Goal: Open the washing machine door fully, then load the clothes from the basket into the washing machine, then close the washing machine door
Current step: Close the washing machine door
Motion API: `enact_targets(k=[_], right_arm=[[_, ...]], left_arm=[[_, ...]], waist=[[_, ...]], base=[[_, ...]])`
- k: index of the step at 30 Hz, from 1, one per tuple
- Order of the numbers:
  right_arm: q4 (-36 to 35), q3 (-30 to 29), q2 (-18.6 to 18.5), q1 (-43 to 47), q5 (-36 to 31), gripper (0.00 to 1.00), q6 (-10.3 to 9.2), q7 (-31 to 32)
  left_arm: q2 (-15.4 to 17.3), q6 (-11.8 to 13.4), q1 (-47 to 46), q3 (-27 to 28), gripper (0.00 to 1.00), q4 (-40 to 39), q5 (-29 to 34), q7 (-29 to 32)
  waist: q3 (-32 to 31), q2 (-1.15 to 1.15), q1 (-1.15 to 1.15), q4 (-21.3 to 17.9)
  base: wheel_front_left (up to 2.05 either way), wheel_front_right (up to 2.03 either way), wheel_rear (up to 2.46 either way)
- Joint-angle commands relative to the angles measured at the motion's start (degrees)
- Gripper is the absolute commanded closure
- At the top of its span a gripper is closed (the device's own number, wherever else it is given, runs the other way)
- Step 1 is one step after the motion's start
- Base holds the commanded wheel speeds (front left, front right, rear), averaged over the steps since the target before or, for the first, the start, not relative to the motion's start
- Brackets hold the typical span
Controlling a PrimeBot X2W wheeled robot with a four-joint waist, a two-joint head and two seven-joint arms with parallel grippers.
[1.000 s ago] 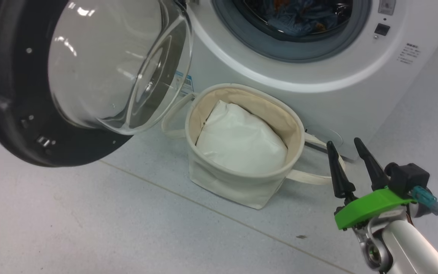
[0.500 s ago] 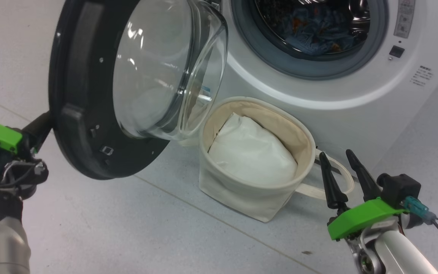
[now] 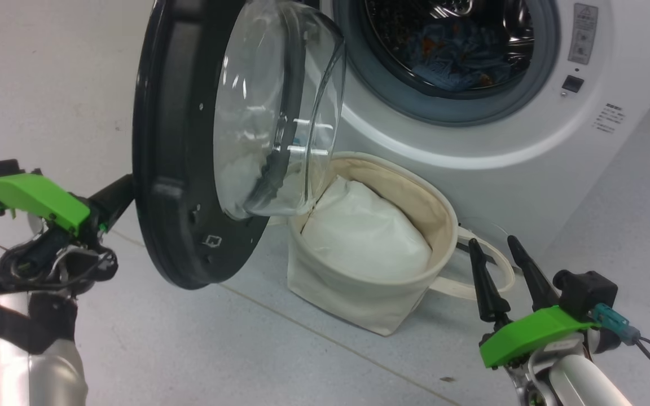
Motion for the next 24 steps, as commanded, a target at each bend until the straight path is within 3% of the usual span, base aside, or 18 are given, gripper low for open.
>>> enact_targets(k=[1, 14, 24], right_arm=[[-1.89, 0.37, -0.11, -0.51, 0.21, 0.00, 0.42, -0.70], [-2.22, -0.60, 0.82, -0.31, -0.10, 0.00, 0.42, -0.70], [-1.80, -0.39, 0.13, -0.87, -0.29, 0.00, 0.42, -0.70]], left_arm=[[0.96, 0.47, -0.65, 0.36, 1.00, -3.74, -0.04, 1.03], [-1.91, 6.41, 4.75, -3.18, 1.00, -16.84, -2.13, 5.61], [-2.41, 8.81, 7.80, -6.00, 1.00, -23.31, -4.20, 6.20]], waist=[[-0.10, 0.00, 0.00, -0.47], [-0.47, 0.00, 0.00, -5.31], [0.53, 0.00, 0.00, -10.99]], base=[[0.00, 0.00, 0.00], [0.00, 0.00, 0.00], [0.00, 0.00, 0.00]])
